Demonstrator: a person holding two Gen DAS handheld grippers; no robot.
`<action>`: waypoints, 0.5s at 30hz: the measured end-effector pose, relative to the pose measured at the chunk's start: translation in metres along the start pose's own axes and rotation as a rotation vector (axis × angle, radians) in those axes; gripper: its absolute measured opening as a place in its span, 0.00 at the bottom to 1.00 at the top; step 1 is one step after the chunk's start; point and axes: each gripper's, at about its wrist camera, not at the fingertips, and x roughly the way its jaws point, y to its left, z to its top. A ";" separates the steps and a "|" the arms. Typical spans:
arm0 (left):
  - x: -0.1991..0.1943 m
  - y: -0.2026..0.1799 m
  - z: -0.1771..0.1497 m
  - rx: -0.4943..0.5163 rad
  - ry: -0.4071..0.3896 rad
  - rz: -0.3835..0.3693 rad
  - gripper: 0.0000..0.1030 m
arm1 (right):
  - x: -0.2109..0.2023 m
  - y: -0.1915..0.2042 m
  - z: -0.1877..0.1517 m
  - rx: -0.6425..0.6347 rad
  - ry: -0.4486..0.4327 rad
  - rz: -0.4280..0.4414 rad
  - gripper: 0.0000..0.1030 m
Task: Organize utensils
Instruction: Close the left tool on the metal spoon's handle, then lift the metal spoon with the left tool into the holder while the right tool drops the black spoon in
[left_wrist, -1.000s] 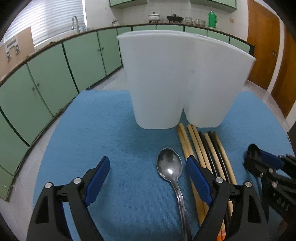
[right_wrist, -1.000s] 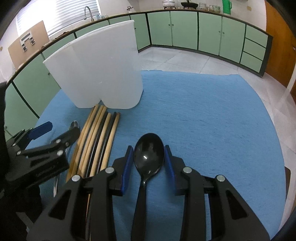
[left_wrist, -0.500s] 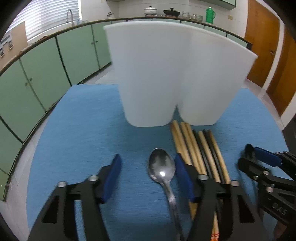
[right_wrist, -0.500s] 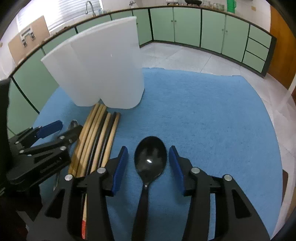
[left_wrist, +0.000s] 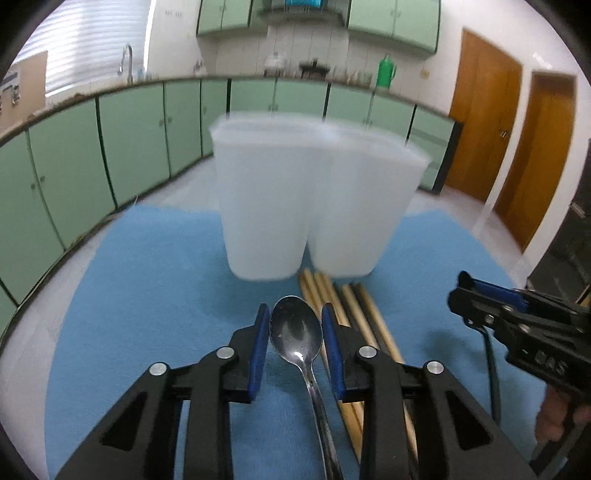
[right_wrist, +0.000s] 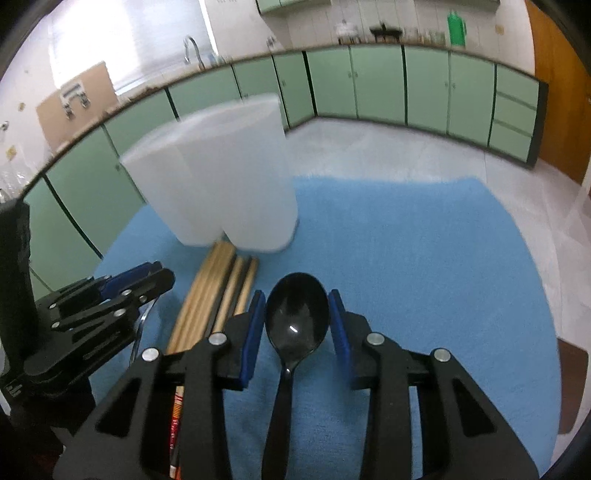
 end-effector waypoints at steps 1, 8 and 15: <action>-0.008 0.001 0.000 -0.001 -0.029 -0.005 0.28 | -0.005 0.001 0.001 0.002 -0.022 0.017 0.32; -0.053 0.002 -0.004 0.022 -0.203 -0.022 0.27 | -0.029 0.007 0.007 -0.038 -0.141 0.058 0.32; -0.068 0.000 0.005 0.011 -0.293 -0.036 0.27 | -0.046 0.011 0.019 -0.040 -0.240 0.105 0.32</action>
